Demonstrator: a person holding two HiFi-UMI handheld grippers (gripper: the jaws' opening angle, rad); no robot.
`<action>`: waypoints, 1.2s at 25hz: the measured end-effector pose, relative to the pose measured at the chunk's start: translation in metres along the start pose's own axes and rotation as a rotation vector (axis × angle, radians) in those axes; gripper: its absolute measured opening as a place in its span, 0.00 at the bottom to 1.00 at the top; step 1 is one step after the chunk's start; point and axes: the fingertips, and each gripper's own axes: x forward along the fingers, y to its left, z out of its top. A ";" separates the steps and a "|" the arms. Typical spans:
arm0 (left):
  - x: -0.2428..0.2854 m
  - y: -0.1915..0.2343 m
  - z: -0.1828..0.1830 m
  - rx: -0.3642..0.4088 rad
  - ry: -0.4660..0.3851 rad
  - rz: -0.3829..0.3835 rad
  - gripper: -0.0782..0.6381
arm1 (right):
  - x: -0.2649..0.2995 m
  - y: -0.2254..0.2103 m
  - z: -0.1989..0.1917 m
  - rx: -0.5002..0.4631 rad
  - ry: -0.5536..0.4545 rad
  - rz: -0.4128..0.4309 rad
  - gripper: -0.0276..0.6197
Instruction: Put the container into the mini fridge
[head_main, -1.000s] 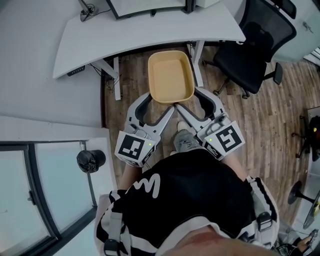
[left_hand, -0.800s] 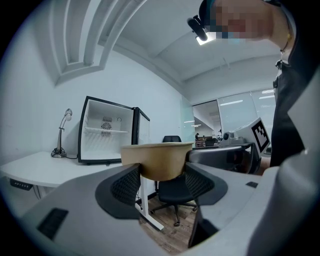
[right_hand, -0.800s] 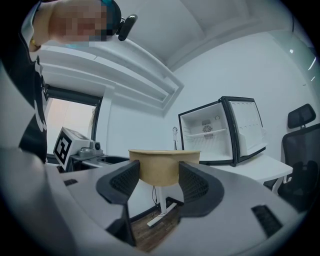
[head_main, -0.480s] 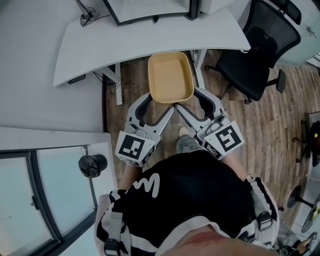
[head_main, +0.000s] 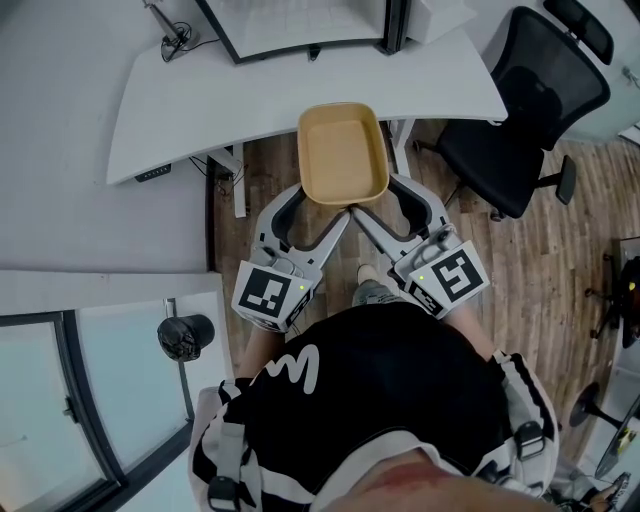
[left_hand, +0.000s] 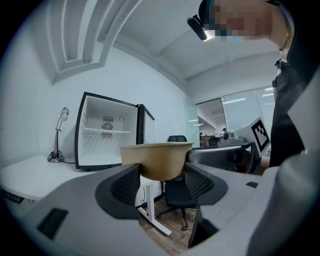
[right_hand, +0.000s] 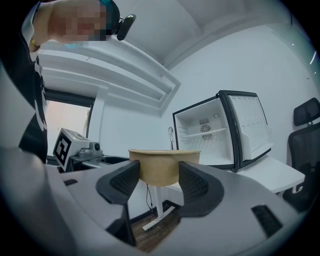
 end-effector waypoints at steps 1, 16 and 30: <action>0.004 0.002 0.001 -0.001 0.001 0.005 0.51 | 0.002 -0.004 0.001 -0.004 0.000 0.003 0.44; 0.055 0.026 0.012 0.006 -0.025 0.041 0.51 | 0.029 -0.054 0.012 -0.030 -0.014 0.032 0.44; 0.074 0.048 0.004 -0.013 0.035 0.098 0.51 | 0.050 -0.076 0.006 -0.022 0.004 0.075 0.44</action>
